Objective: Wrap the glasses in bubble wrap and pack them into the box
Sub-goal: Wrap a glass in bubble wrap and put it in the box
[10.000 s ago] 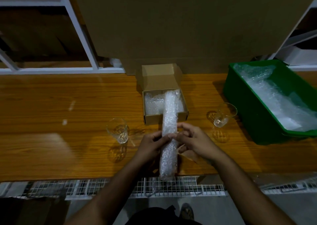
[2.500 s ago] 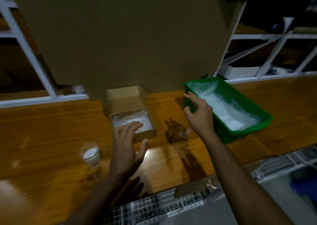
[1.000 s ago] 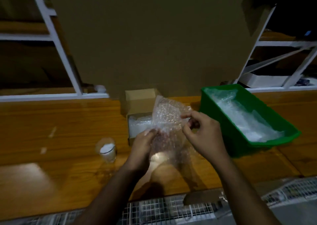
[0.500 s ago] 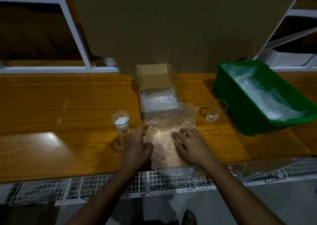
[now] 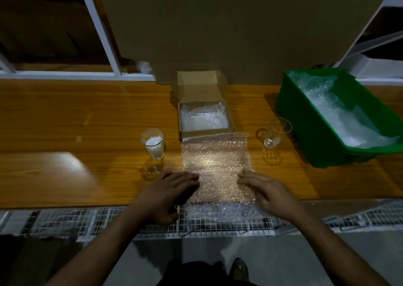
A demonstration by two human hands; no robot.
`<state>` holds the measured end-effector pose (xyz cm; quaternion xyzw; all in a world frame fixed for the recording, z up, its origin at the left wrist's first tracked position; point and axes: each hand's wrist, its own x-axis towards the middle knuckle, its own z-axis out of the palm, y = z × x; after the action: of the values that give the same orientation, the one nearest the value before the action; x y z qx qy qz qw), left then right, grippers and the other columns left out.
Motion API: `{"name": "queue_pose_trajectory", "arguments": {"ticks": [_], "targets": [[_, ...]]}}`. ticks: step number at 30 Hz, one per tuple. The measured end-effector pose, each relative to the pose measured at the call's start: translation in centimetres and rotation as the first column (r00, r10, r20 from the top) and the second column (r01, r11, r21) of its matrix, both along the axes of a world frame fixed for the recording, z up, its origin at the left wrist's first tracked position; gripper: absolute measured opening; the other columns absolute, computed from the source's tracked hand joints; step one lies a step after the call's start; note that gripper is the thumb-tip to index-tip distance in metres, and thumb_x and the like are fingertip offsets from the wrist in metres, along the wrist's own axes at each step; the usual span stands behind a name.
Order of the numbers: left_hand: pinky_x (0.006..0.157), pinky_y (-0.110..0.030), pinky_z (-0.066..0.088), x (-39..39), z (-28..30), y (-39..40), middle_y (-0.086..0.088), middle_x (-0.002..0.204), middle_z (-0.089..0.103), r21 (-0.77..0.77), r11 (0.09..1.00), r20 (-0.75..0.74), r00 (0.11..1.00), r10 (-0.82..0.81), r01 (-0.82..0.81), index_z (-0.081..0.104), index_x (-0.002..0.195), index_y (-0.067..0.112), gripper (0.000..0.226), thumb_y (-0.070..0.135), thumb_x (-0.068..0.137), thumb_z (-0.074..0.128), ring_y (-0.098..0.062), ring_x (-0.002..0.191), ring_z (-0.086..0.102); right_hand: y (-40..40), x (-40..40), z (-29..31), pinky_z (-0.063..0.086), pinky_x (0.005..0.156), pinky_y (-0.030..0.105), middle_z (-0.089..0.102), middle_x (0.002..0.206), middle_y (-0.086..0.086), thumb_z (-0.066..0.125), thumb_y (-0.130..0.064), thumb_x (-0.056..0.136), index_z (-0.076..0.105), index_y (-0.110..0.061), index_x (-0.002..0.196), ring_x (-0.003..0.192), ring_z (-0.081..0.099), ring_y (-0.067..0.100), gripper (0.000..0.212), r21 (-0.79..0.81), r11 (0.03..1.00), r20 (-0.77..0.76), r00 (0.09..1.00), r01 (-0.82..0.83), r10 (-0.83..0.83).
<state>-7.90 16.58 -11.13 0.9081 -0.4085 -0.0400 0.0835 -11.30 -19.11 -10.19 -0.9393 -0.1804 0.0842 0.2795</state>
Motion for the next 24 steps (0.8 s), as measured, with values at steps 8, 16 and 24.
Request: {"name": "queue_pose_trajectory", "arguments": {"ticks": [8,16,24], "targets": [[0.103,-0.030,0.029,-0.4,-0.8,-0.3,0.019,0.145,0.050,-0.252,0.964,0.032,0.995,0.095,-0.084,0.058,0.133,0.035,0.044,0.052,0.095,0.046,0.003,0.133,0.036,-1.9,-1.2,-0.6,0.008,0.124,0.035,0.016,0.162,-0.023,0.078,-0.026,0.080,0.028,-0.043,0.153,0.150,0.006,-0.006,0.089,-0.172,0.967,0.046,0.979,-0.189,0.199],[0.070,-0.034,0.061,-1.5,0.3,-2.2,0.012,0.095,0.073,-0.563,0.550,-0.572,0.771,0.280,-0.617,0.073,0.101,0.025,0.030,0.045,0.098,0.050,-0.008,0.085,0.072,-2.0,-1.0,-0.5,0.029,0.103,0.022,0.053,0.134,-0.028,0.086,-0.041,0.068,0.048,-0.047,0.140,0.124,0.041,-0.005,0.081,-0.040,0.997,0.150,0.986,-0.066,0.072],[0.053,-0.015,0.051,-0.6,1.9,-4.6,0.000,0.071,0.070,-0.446,0.368,-0.677,0.577,0.457,-0.816,0.066,0.080,0.014,0.032,0.014,0.105,0.046,-0.003,0.059,0.068,0.6,0.4,0.2,0.053,0.066,0.027,0.073,0.086,-0.013,0.070,-0.008,0.091,0.076,-0.028,0.093,0.079,0.066,0.005,0.021,0.413,0.858,0.038,0.935,0.306,-0.352]]}}
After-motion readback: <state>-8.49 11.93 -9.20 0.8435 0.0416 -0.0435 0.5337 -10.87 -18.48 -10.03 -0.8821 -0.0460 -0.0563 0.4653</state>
